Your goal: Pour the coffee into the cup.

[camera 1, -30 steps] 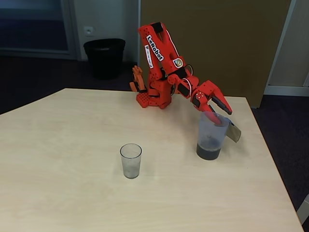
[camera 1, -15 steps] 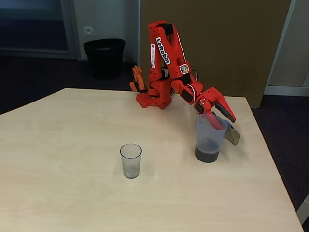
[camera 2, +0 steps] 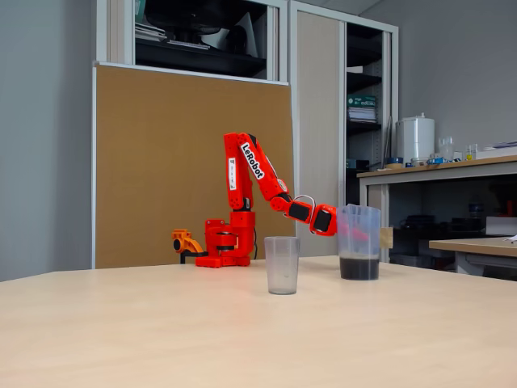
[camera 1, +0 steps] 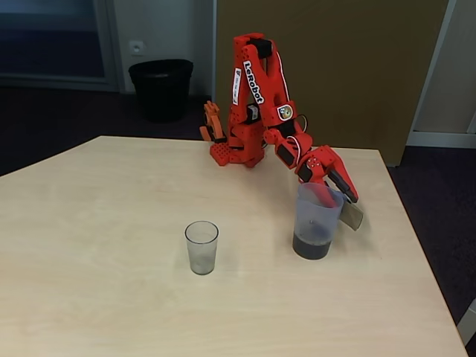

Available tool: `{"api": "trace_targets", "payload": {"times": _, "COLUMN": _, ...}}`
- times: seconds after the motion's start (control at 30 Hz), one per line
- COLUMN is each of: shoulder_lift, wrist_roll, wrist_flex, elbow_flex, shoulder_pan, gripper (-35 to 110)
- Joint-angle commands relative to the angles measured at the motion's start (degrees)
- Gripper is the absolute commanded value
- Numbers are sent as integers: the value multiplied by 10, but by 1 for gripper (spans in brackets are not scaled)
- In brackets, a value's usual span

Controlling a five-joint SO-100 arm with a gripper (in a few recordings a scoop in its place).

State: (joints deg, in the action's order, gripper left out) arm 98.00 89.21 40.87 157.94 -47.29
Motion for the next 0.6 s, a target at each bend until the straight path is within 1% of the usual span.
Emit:
{"api": "trace_targets", "payload": {"times": 0.0, "shoulder_lift": 0, "wrist_roll": -14, "wrist_flex": 1, "elbow_flex": -19, "shoulder_pan": 1, "gripper": 19}}
{"api": "trace_targets", "payload": {"times": 0.37, "shoulder_lift": -62, "wrist_roll": -47, "wrist_flex": 52, "elbow_flex": -44, "shoulder_pan": 8, "gripper": 19}}
{"api": "trace_targets", "payload": {"times": 0.57, "shoulder_lift": -72, "wrist_roll": -63, "wrist_flex": 54, "elbow_flex": -58, "shoulder_pan": 13, "gripper": 18}}
